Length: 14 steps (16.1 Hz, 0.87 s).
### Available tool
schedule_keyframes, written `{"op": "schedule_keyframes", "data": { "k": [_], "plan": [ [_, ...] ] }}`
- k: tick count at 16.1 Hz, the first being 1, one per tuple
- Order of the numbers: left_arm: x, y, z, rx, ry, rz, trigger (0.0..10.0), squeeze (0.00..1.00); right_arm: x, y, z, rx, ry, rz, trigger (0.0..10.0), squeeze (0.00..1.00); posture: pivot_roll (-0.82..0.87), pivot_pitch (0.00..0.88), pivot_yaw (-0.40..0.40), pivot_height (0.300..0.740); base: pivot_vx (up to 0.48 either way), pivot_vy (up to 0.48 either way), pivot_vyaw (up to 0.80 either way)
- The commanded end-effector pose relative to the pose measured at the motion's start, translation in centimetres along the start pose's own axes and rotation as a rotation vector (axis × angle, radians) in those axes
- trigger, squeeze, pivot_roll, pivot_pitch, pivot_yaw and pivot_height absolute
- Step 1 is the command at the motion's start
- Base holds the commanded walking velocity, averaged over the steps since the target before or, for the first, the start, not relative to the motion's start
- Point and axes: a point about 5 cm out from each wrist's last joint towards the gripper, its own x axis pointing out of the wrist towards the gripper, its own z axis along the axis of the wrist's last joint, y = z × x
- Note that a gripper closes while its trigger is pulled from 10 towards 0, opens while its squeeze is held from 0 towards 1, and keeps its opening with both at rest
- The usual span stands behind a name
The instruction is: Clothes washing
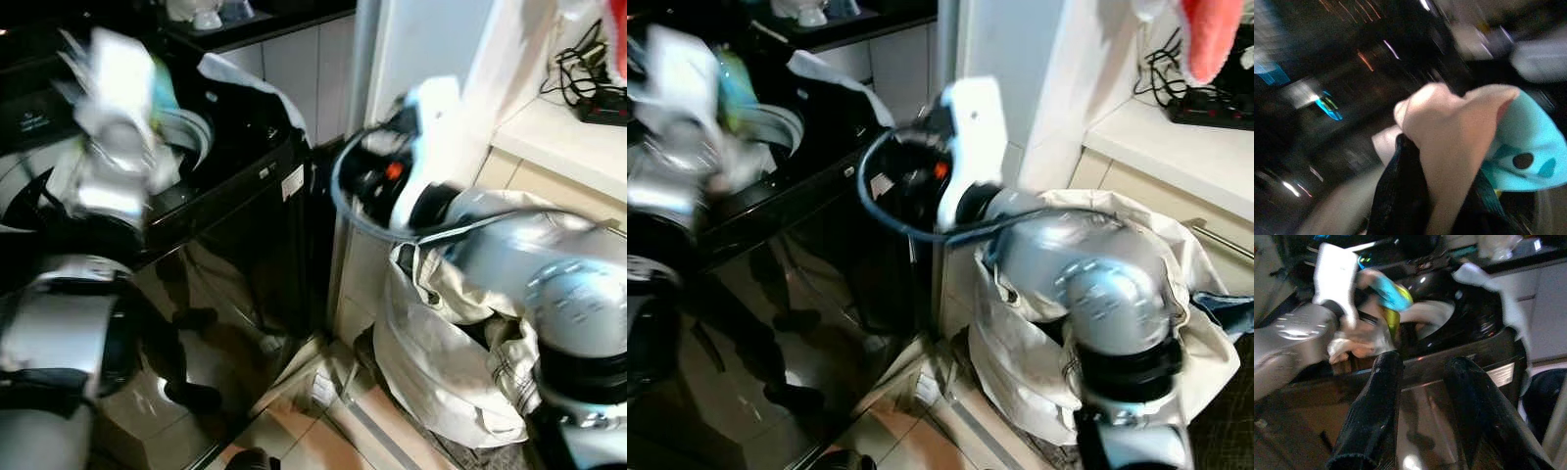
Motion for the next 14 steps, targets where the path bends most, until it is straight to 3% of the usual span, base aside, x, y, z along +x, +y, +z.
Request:
{"op": "schedule_keyframes", "data": {
  "k": [1,2,3,8,14],
  "plan": [
    [0.3,-0.1,0.5,-0.107,0.037,-0.048,10.0,0.0,0.1,0.3,-0.3,-0.007,-0.002,0.004,10.0,0.0,-0.01,0.0,0.024,0.74,0.0,0.0,0.0],
    [0.3,-0.2,-0.1,-0.111,0.074,-0.043,10.0,0.0,0.1,0.4,-0.5,-0.016,0.002,0.006,10.0,0.0,-0.01,0.0,0.027,0.74,0.0,0.0,0.0],
    [0.1,-0.6,-1.4,-0.166,0.162,-0.038,10.0,1.0,0.2,0.9,-0.9,-0.032,0.017,0.023,10.0,0.0,-0.02,0.0,0.03,0.74,0.0,0.0,0.0],
    [0.3,-0.4,-1.6,-0.27,0.204,-0.052,10.0,1.0,0.1,0.9,-1.4,-0.022,0.019,0.019,10.0,0.0,-0.02,0.0,0.026,0.74,0.0,0.0,0.0],
    [0.7,0.6,-0.5,-0.299,0.168,-0.038,10.0,1.0,0.3,-0.3,-1.2,0.011,0.011,-0.053,10.0,0.0,-0.01,0.0,0.022,0.74,0.0,0.0,0.0]
  ]
}}
